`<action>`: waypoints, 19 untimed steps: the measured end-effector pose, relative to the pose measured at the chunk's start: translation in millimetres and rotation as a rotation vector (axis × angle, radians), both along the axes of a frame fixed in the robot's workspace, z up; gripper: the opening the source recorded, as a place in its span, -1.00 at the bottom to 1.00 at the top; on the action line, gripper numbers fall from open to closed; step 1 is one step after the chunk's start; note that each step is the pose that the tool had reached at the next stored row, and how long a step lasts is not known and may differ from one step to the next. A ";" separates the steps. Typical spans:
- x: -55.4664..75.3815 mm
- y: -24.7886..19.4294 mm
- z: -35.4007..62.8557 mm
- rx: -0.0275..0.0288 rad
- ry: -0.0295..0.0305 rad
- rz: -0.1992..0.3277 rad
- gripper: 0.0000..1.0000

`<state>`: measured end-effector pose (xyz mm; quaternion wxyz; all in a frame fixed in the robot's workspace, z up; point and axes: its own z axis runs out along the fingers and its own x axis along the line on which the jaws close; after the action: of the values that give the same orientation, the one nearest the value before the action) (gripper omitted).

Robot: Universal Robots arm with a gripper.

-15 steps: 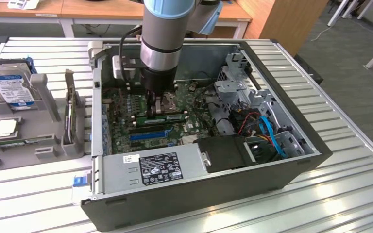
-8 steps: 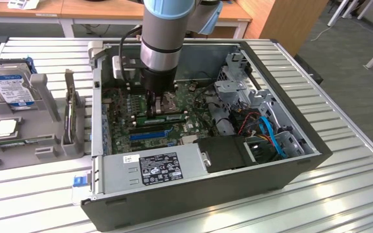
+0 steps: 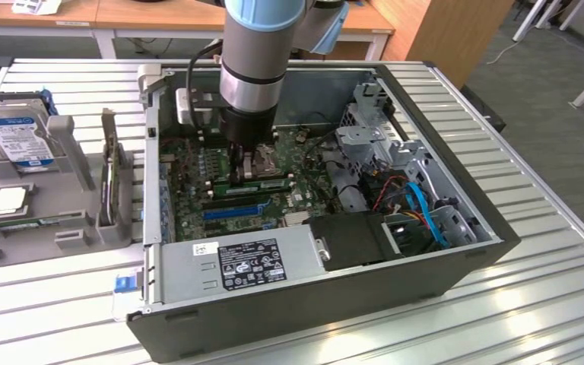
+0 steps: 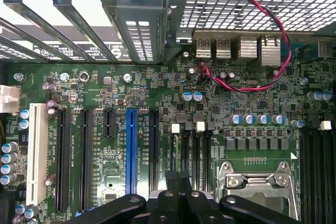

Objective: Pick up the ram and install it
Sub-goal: 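Press down the ram until it locks into place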

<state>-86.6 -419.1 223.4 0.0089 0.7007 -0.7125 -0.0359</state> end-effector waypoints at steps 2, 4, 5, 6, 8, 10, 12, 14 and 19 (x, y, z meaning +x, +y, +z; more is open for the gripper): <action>0.0 0.0 -0.1 0.0001 -0.0001 0.000 -0.80; 0.0 0.0 -0.1 0.0001 -0.0001 0.000 -0.80; 0.0 0.0 -0.3 0.0000 -0.0001 0.000 -0.80; 0.0 0.0 -0.5 0.0000 0.0000 0.000 -0.80; 0.0 0.0 -0.9 0.0000 0.0000 0.000 -0.80; 0.0 0.0 -1.2 0.0000 0.0000 0.000 -0.80; 0.0 0.0 -1.3 0.0000 0.0000 0.000 -0.80; 0.0 0.0 -1.3 0.0001 -0.0001 0.000 -0.80; 0.0 0.0 -1.7 0.0000 -0.0001 0.000 -0.80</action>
<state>-86.6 -419.1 221.7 0.0089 0.7007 -0.7125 -0.0359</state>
